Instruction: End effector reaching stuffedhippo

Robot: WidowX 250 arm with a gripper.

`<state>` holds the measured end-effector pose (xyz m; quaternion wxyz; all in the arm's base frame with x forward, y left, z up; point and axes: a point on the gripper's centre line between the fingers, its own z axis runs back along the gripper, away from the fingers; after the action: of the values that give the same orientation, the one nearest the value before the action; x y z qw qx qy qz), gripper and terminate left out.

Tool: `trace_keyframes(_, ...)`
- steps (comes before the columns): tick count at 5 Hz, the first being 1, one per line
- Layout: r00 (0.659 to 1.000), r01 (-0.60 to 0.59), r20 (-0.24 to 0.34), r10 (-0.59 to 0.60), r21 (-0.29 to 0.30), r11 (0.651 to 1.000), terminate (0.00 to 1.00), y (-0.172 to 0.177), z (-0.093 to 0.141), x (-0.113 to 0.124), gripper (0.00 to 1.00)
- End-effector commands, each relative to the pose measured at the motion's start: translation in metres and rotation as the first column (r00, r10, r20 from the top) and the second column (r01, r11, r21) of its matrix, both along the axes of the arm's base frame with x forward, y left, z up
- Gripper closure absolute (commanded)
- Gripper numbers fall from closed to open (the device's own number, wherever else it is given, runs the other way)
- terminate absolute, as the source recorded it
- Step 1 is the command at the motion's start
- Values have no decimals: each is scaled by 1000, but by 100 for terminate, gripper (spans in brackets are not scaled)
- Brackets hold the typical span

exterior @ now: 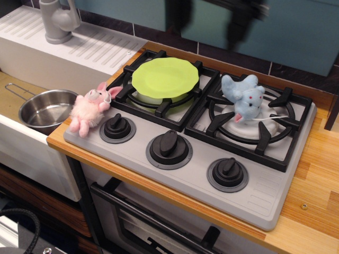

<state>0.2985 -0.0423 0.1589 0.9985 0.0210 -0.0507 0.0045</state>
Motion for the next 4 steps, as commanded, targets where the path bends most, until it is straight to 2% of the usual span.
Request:
trace_keyframes(1, 993, -37, 107, 41, -42, 998, 0, -50, 4, 26, 0)
trace_keyframes(2, 982, -44, 181, 45, -10, 999, 0, -60, -4, 43, 0)
trace_keyframes(3, 979, 1, 206, -4, 15, 1000, 0, -52, -7, 56, 0)
trace_keyframes(4, 967, 18, 254, -29, 47, 999, 0, -46, -13, 67, 0)
